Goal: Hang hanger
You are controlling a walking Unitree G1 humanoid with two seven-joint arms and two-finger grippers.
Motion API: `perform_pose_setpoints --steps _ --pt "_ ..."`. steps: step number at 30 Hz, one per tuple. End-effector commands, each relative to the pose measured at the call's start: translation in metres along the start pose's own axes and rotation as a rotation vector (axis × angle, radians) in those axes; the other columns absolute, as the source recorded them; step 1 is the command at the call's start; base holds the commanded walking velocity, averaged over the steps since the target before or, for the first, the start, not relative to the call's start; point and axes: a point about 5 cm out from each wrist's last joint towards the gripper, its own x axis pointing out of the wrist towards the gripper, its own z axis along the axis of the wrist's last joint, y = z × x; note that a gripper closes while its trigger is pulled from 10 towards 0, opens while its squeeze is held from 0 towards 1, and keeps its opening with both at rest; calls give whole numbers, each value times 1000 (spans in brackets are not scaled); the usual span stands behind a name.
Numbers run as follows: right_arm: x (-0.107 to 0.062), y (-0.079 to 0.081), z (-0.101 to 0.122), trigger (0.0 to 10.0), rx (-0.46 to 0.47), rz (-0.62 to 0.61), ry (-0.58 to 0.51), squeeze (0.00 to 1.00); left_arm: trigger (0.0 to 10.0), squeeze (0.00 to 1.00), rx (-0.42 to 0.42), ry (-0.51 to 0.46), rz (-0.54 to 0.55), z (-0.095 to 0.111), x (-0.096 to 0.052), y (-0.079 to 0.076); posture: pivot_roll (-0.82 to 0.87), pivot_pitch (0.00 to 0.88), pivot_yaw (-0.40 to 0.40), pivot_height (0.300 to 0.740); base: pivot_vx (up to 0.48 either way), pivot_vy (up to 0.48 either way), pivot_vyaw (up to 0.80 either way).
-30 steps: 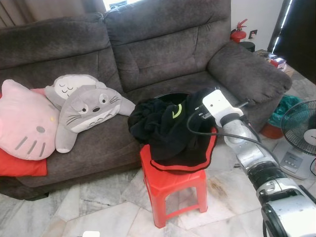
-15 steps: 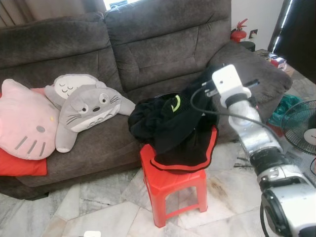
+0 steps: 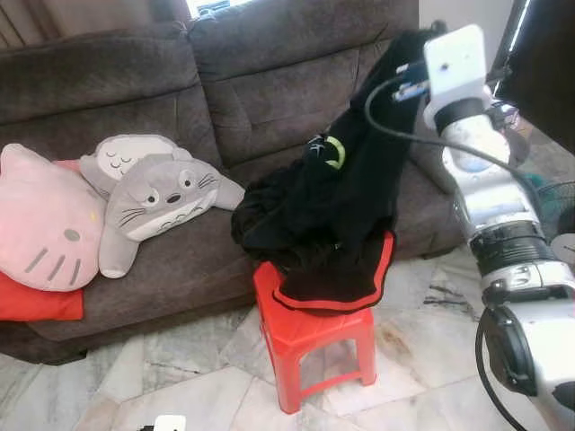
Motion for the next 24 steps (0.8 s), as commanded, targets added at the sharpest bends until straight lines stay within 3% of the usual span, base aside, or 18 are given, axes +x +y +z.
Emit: perform_pose_setpoints --steps 1,5,8,12,14,18,20,24 --pt "9 -15 32 10000 56 -69 -126 0 10000 0 -1 39 21 -9 -2 4 -322 0 134 740 0 0 0" --pt "5 -19 48 10000 97 -102 -199 0 10000 0 -5 43 22 -12 -2 4 -323 0 128 740 0 0 0" --pt "-8 -11 46 10000 118 -82 -214 0 10000 0 -10 30 26 -10 -2 5 -321 0 119 740 0 0 0" --pt "-37 7 11 10000 172 -48 -76 0 10000 0 -22 9 30 -4 -1 5 -315 0 105 740 0 0 0" --pt "-61 17 -9 10000 223 -41 18 0 10000 0 -32 3 32 -4 -1 3 -317 0 104 740 0 0 0" --pt "-76 24 -13 10000 199 -20 36 0 10000 0 -32 -1 32 -4 -1 1 -318 0 105 740 0 0 0" --pt "-94 35 -20 10000 229 5 93 0 10000 0 -29 0 28 -5 -2 -1 -325 0 108 740 0 0 0" --pt "-99 35 -19 10000 235 9 111 0 10000 0 -28 0 28 -6 -2 -1 -325 0 108 740 0 0 0"
